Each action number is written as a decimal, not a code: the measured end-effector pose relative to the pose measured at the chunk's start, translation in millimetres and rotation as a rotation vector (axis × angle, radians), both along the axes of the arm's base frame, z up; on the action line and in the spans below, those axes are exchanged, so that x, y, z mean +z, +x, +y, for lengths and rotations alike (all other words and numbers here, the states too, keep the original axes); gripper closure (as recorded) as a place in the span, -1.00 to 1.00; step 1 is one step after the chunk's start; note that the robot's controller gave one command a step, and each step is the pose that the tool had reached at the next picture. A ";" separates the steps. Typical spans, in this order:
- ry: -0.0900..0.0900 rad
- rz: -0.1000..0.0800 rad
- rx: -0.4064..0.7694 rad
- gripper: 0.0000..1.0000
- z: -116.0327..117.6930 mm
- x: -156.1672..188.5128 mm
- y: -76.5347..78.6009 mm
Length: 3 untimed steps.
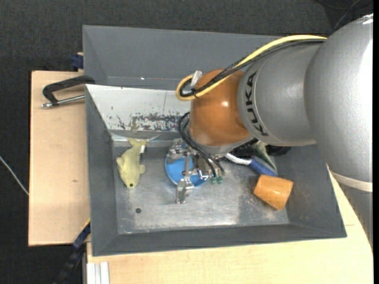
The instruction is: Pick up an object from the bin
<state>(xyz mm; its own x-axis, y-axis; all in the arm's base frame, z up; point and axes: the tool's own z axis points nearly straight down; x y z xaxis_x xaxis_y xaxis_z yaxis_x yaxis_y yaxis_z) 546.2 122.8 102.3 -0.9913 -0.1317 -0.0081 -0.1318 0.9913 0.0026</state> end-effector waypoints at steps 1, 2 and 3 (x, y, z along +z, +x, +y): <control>-0.003 0.000 0.212 -1.00 1.9 -1.1 39.1; -0.003 -0.004 0.345 -1.00 3.6 -11.0 44.5; -0.011 0.010 0.397 -1.00 12.3 -26.8 57.7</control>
Offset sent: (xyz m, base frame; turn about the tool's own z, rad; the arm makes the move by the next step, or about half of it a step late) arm 0.0374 0.0008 -0.0023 -0.2126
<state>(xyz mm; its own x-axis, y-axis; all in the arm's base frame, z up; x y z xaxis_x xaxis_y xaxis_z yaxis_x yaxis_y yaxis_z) 603.9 135.1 75.5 -0.8632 -0.5048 0.0047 -0.5048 0.8632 -0.0042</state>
